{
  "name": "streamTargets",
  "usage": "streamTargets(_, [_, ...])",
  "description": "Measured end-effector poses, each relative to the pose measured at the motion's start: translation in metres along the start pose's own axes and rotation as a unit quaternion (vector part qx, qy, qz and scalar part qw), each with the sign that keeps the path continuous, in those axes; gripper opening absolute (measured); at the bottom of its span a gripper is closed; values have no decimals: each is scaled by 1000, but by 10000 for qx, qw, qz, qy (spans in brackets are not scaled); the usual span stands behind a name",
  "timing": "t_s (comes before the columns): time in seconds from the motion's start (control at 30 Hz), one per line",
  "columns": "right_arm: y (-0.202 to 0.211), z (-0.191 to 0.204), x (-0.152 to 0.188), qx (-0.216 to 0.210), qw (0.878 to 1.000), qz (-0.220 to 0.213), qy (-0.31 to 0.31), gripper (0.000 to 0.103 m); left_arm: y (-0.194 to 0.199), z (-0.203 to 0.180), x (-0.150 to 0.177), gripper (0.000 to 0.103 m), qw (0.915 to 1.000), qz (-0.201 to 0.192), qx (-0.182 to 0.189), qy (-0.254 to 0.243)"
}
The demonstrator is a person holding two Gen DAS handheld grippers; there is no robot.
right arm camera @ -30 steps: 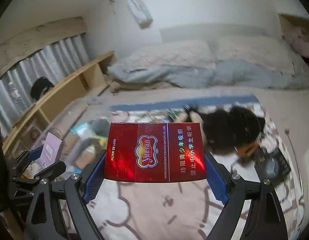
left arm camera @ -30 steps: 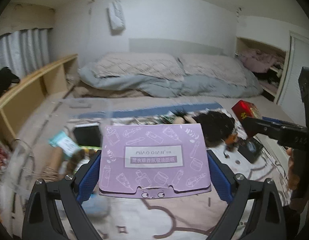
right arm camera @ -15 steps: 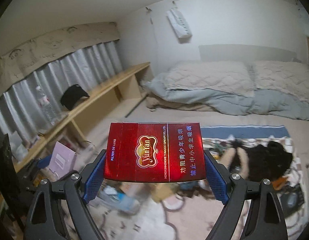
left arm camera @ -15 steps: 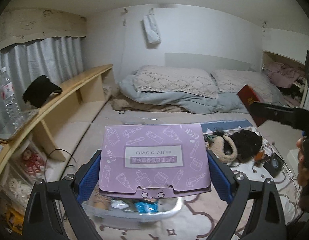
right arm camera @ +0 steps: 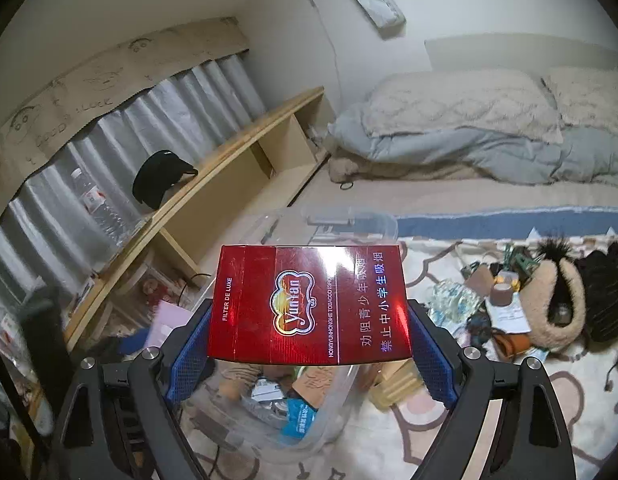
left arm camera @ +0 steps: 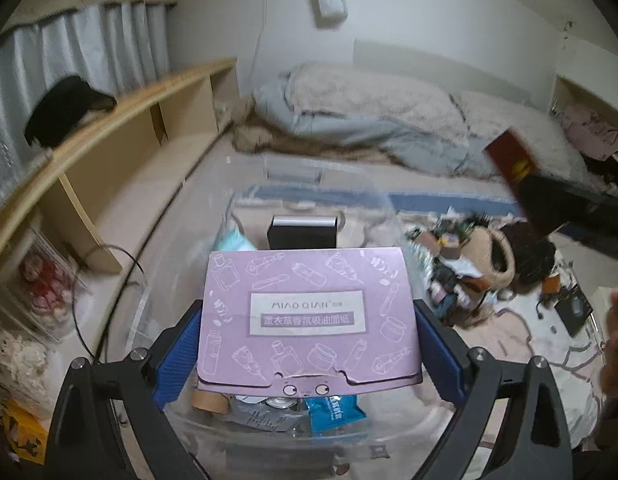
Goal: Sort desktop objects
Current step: 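Carry the lilac packet and red box over the clear bin with both tools, then open the left tool to drop the packet while the right tool releases the red box into the bin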
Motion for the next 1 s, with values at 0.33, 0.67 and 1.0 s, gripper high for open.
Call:
streamTargets(0.33, [-44, 8, 11, 20, 9989, 403, 255, 90, -48, 19, 27, 97, 9972, 676, -29, 314])
streamTargets(0.67, [-75, 8, 21, -115, 9964, 747, 396, 90, -46, 31, 35, 103, 9965, 728, -28, 409])
streamTargets(1.0, [-109, 26, 35, -318, 9909, 1202, 519, 90, -16, 38, 43, 103, 9978, 392, 39, 537])
Point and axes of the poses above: each gripper's, at about its wrist camera, not at the fingertips, and y roughly against the way its jaws point, z to its left, x to its underside, the point moved 1 cm from there along -y, roughly the way its jaws point, and after that the axes turned 6 degrees about -z, right-handed, at the moved point
